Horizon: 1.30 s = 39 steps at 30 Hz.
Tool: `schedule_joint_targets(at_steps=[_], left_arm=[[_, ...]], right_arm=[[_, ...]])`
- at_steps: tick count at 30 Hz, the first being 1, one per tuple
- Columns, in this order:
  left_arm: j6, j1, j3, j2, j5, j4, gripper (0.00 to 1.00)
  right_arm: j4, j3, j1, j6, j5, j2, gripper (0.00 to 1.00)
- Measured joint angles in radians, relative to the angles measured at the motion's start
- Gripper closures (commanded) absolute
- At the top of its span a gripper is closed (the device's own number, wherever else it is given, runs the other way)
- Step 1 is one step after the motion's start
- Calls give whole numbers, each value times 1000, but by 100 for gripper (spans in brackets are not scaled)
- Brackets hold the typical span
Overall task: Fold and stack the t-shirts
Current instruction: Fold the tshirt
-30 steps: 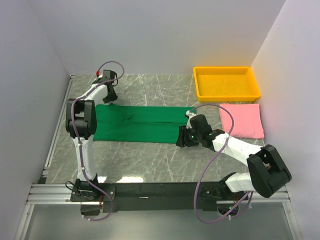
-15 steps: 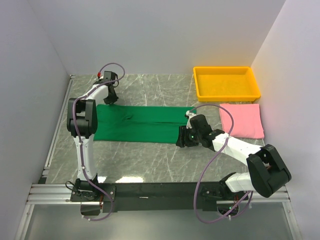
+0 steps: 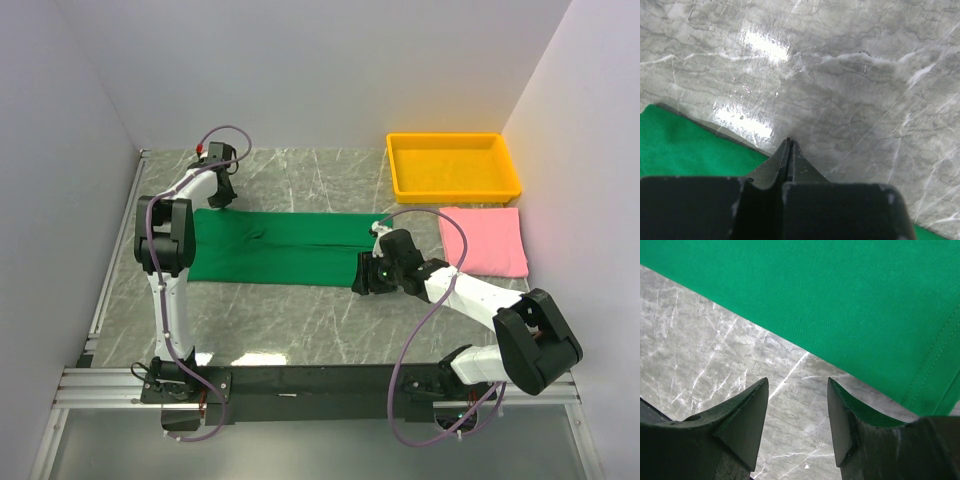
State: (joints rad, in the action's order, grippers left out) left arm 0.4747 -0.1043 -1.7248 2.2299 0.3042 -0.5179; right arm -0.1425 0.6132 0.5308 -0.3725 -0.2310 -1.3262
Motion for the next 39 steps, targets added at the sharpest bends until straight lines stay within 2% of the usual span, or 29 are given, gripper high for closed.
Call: schedule_joint_targets(at_steps=[16, 30, 32, 33, 35, 36, 38, 39], left_arm=[[8, 17, 2, -81, 31, -2, 99], [16, 29, 1, -73, 61, -10, 99], [16, 30, 1, -73, 60, -9, 94], [16, 31, 1, -73, 60, -9, 87], [18, 31, 1, -73, 60, -9, 78], [16, 32, 1, -73, 60, -9, 64], [18, 32, 2, -73, 60, -4, 49], [19, 32, 3, -74, 60, 0, 37]], right_arm=[[0, 0, 0, 0, 0, 0, 43], [1, 0, 2, -1, 2, -19, 43], [1, 0, 2, -4, 2, -23, 43], [1, 0, 2, -4, 2, -25, 43], [0, 0, 2, -5, 5, -26, 43], [0, 0, 2, -6, 10, -26, 43], [0, 0, 2, -10, 28, -26, 43], [-2, 1, 2, -13, 41, -26, 43]])
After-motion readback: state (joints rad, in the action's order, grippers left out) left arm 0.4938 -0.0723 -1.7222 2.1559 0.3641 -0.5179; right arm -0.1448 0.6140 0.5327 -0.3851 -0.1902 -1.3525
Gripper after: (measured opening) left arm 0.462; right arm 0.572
